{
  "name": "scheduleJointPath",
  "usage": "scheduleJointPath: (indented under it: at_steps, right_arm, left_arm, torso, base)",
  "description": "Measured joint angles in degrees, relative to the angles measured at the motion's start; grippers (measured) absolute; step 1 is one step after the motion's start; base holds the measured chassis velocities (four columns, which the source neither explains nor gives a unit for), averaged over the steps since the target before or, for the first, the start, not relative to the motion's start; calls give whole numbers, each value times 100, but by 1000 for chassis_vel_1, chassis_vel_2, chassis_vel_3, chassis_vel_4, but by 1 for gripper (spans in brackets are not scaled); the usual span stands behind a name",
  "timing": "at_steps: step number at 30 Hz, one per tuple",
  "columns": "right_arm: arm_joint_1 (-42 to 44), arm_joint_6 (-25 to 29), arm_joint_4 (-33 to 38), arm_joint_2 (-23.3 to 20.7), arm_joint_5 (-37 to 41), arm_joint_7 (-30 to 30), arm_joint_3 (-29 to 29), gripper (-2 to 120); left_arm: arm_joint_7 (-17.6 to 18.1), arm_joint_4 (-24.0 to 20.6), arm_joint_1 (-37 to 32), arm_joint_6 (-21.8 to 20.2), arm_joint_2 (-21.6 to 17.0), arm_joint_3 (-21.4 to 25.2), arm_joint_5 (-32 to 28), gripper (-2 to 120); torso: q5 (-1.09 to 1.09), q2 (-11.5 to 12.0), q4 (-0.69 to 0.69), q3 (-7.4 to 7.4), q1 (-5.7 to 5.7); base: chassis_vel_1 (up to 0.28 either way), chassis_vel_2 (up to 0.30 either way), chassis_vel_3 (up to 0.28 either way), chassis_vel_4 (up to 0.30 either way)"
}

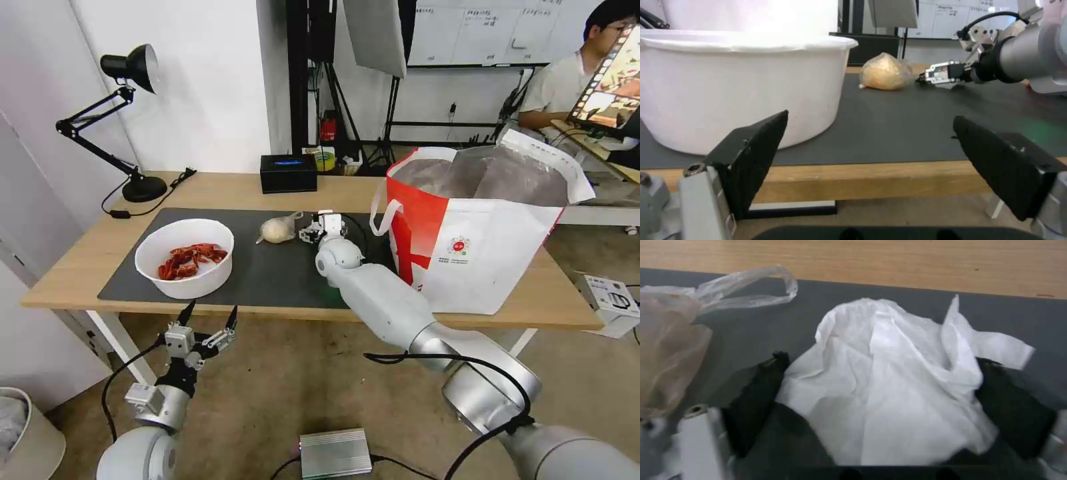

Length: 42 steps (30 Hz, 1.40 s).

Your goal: Pick up the trash from the table and place it into the takeout bag.

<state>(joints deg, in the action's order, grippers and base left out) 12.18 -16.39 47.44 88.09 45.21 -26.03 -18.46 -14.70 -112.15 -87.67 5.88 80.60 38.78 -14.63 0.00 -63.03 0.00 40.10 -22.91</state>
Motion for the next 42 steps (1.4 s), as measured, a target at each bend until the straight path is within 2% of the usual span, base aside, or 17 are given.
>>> scheduleJointPath:
  at_steps: [1,4,6,8,9,12,15,17,18,20,21,24,26,39,42]
  right_arm:
    - [0,0,0,0,0,0,0,91]
    - [1,16,-8,-2,3,-1,20,76]
    - [3,20,-13,-3,4,-2,35,73]
    - [16,37,-21,-3,1,-1,59,62]
    - [16,37,-21,-3,1,-1,59,62]
    - [58,78,-7,-8,-40,10,77,47]
    - [86,115,25,-8,-68,19,77,39]
    - [117,138,80,-10,-93,17,70,30]
    - [117,138,80,-10,-93,17,70,30]
    - [174,149,207,-38,-94,-9,43,19]
    - [174,149,207,-38,-94,-9,43,19]
    - [236,155,407,-137,-97,-49,-35,4]
    - [250,162,466,-171,-98,-71,-57,0]
    - [512,510,1335,-645,-432,-129,-291,0]
    - [702,626,1864,-896,-491,-67,-341,0]
  left_arm:
    - [0,0,0,0,0,0,0,100]
    - [-5,21,2,5,8,-37,1,100]
    - [-6,23,3,6,12,-46,3,100]
    - [-8,26,4,8,29,-64,8,100]
    - [-8,26,4,8,29,-64,8,100]
    - [-9,32,-2,15,41,-70,12,100]
    - [-10,47,-2,31,45,-59,13,100]
    - [-11,54,-3,53,50,-52,13,100]
    - [-11,54,-3,53,50,-52,13,100]
    - [-13,54,-10,75,71,-45,13,100]
    - [-13,54,-10,75,71,-45,13,100]
    - [-19,54,-24,93,106,-40,17,100]
    - [-20,54,-26,96,114,-39,20,100]
    - [-24,17,-49,105,129,-35,29,100]
    - [-25,-34,-99,105,133,-8,33,100]
  torso:
    - [0,0,0,0,0]
    - [0,0,0,0,0]
    - [0,0,0,0,0]
    - [0,0,-1,0,0]
    - [0,0,-1,0,0]
    - [0,-1,-2,-1,0]
    - [0,0,-1,0,0]
    - [0,0,0,0,0]
    - [0,0,0,0,0]
    - [0,0,0,1,-1]
    - [0,0,0,1,-1]
    - [0,0,1,1,0]
    - [0,0,0,2,-1]
    - [1,0,0,1,-1]
    - [1,0,0,1,-1]
  base:
    - [0,0,0,0]
    - [0,0,0,0]
    - [0,0,0,0]
    - [0,0,0,0]
    - [0,0,0,0]
    - [0,0,0,0]
    - [0,0,0,0]
    - [0,0,0,0]
    - [0,0,0,0]
    - [0,0,0,0]
    - [0,0,0,0]
    - [0,0,0,0]
    - [0,0,0,0]
    - [0,0,0,0]
    - [0,0,0,0]
